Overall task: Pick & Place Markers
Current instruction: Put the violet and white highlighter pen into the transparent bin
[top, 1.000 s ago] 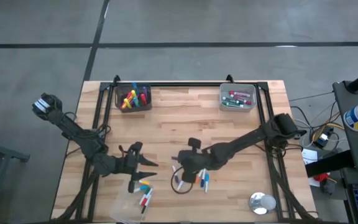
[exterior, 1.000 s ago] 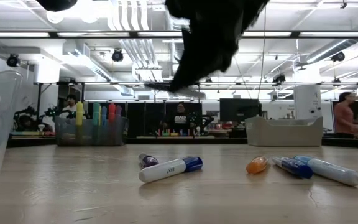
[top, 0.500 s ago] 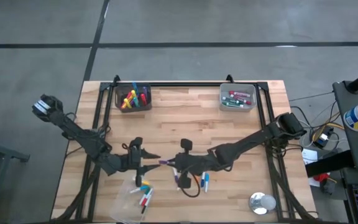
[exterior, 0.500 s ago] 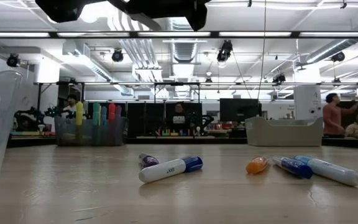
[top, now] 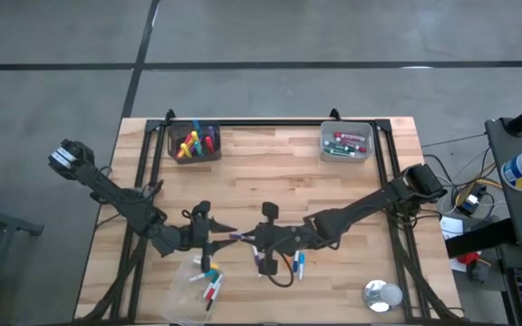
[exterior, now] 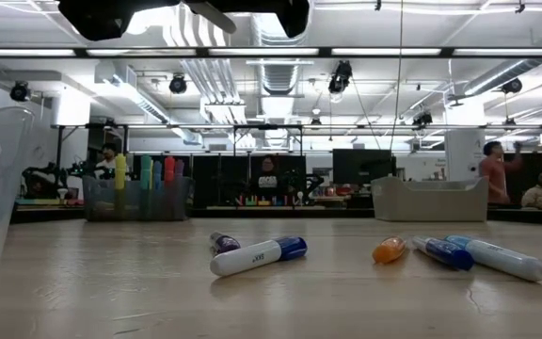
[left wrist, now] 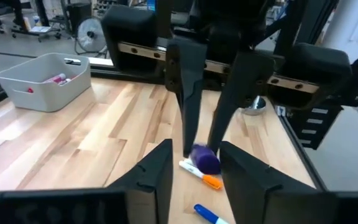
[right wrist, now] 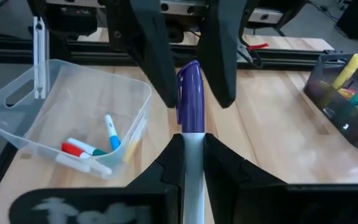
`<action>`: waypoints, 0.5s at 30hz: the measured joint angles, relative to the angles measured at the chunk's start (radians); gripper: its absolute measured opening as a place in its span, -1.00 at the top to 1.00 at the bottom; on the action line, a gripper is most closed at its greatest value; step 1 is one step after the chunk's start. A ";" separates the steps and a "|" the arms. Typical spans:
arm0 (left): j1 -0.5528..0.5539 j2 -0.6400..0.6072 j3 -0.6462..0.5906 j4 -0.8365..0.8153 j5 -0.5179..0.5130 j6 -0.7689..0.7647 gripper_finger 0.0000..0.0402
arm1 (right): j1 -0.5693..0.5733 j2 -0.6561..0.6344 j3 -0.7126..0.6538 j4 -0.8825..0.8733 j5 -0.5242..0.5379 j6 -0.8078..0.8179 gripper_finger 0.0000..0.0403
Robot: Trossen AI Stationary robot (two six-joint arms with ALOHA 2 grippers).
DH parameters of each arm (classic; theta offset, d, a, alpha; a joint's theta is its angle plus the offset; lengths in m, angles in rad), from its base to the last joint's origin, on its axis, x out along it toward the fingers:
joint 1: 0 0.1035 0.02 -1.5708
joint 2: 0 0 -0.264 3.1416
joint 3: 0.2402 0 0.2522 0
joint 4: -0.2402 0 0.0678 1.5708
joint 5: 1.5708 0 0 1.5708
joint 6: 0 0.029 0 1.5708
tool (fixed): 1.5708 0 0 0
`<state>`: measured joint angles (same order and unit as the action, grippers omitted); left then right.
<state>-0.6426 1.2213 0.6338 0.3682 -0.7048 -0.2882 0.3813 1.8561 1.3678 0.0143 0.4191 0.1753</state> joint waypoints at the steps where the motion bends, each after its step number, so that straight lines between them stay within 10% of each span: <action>1: 0.000 0.000 0.000 0.002 0.008 0.000 0.40 | 0.000 0.000 0.000 0.000 0.000 0.000 0.83; 8: 0.000 0.000 0.000 0.006 0.014 -0.002 0.80 | 0.000 0.000 0.000 -0.002 0.001 0.005 0.83; 15: 0.003 -0.004 0.000 -0.010 0.090 -0.027 0.79 | 0.005 0.000 0.001 -0.048 -0.013 0.009 0.65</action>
<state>-0.6399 1.2173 0.6334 0.3578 -0.6150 -0.3153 0.3863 1.8561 1.3689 -0.0340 0.4063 0.1839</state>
